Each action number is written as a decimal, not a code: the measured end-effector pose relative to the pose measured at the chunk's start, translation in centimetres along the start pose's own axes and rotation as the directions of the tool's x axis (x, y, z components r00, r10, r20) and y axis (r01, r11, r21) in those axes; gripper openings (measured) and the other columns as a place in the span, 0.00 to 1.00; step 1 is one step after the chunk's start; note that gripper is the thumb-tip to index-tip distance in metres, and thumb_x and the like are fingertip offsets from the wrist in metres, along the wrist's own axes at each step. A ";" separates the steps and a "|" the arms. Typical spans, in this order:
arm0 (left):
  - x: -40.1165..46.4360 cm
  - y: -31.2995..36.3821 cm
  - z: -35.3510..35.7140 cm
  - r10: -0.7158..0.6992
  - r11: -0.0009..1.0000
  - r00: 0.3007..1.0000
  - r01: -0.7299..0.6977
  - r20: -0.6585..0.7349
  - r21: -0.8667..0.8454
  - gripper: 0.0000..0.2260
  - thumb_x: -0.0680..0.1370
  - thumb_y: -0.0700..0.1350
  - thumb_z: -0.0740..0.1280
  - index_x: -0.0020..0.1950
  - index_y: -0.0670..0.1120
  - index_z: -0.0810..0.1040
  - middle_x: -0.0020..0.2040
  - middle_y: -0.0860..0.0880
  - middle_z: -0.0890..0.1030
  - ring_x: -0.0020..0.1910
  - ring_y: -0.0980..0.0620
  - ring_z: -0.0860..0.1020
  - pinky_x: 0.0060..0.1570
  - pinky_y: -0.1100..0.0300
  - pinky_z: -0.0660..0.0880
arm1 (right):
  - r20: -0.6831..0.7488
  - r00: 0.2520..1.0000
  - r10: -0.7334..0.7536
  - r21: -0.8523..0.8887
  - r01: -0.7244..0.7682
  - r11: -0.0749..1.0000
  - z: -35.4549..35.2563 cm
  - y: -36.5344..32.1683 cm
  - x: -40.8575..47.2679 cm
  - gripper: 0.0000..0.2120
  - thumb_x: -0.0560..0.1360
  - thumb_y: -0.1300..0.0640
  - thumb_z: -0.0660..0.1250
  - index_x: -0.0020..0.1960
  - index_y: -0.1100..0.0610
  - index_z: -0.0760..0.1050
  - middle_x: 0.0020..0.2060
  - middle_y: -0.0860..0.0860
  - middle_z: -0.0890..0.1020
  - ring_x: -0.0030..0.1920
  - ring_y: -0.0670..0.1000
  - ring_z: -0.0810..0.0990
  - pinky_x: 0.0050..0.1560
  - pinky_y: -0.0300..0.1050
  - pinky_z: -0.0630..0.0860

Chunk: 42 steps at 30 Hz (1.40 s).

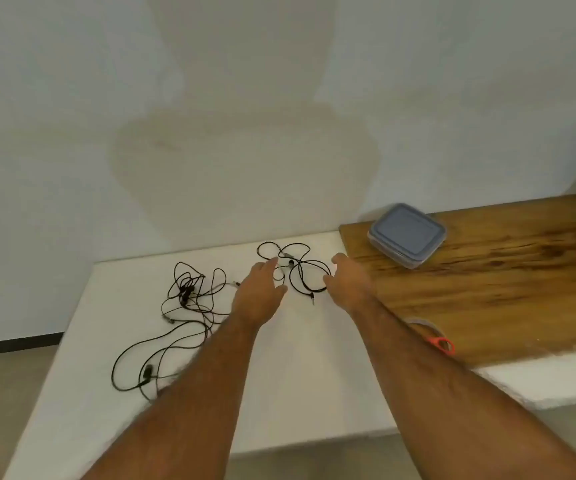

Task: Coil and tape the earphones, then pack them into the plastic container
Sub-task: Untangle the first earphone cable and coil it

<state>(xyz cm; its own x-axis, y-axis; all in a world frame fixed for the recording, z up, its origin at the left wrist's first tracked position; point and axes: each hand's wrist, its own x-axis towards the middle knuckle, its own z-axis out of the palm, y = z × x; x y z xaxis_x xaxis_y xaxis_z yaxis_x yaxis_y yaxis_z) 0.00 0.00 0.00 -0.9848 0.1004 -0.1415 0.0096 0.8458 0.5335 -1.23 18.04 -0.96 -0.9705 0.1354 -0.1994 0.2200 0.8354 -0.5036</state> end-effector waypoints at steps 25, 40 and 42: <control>-12.9 9.8 -14.9 0.008 0.957 0.983 -0.060 -0.184 -0.283 0.07 0.77 0.51 0.67 0.47 0.48 0.78 0.42 0.52 0.81 0.35 0.53 0.81 0.37 0.56 0.79 | -0.187 0.926 -0.328 0.479 0.377 0.793 -18.0 -11.1 -13.5 0.07 0.74 0.64 0.66 0.41 0.54 0.75 0.31 0.53 0.81 0.27 0.50 0.78 0.35 0.49 0.77; -33.2 20.7 -30.0 0.272 0.944 0.935 -0.305 -0.227 -0.125 0.09 0.79 0.49 0.67 0.56 0.46 0.78 0.50 0.49 0.83 0.44 0.53 0.84 0.39 0.59 0.80 | -0.451 0.706 -0.545 0.294 0.694 0.657 -36.7 -19.0 -37.7 0.05 0.76 0.65 0.64 0.47 0.59 0.79 0.36 0.55 0.82 0.24 0.48 0.71 0.23 0.39 0.70; -35.3 22.1 -31.4 0.310 0.890 0.898 -0.389 -0.311 -0.236 0.10 0.80 0.46 0.65 0.60 0.45 0.77 0.53 0.47 0.82 0.44 0.52 0.84 0.39 0.57 0.81 | -0.451 0.698 -0.556 0.291 0.704 0.648 -37.6 -19.7 -39.6 0.05 0.76 0.64 0.65 0.46 0.58 0.79 0.35 0.54 0.82 0.24 0.48 0.69 0.22 0.39 0.67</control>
<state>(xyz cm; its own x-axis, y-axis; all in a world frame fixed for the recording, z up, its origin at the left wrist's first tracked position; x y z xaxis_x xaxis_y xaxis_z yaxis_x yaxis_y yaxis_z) 29.55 -1.29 42.97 -0.9356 0.1894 0.2981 0.3511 0.5903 0.7269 29.15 16.22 48.45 -0.8445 -0.1293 0.5197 -0.5116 0.4816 -0.7116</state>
